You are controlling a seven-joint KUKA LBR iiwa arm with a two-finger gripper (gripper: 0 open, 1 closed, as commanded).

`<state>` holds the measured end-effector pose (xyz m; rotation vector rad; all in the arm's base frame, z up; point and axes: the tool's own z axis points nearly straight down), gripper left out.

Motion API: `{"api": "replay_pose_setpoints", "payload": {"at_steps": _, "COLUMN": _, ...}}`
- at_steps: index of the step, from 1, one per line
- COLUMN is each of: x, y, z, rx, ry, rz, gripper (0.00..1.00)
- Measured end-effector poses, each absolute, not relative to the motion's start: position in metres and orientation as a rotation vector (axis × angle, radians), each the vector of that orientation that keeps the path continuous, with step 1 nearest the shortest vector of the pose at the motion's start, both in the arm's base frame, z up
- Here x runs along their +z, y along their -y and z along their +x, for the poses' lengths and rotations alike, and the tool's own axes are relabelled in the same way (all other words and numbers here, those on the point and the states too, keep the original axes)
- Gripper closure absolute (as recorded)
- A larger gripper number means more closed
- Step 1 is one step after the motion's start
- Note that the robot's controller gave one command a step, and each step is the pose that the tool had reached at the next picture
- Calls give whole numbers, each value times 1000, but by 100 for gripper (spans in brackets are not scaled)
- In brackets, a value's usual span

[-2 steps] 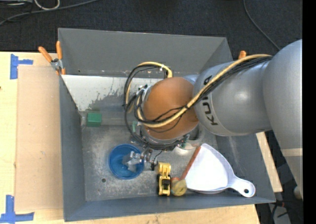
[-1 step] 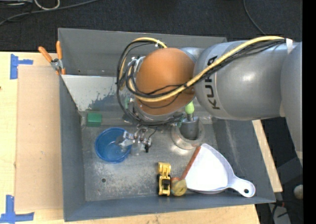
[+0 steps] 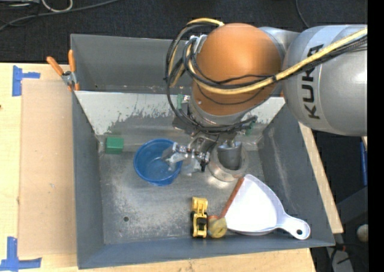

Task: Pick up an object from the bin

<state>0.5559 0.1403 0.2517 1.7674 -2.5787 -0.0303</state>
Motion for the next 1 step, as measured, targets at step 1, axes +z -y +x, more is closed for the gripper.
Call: {"api": "replay_pose_setpoints", "payload": {"at_steps": 1, "x": 252, "y": -140, "z": 556, "rx": -30, "ry": 2580, "rz": 1765, "gripper": 100}}
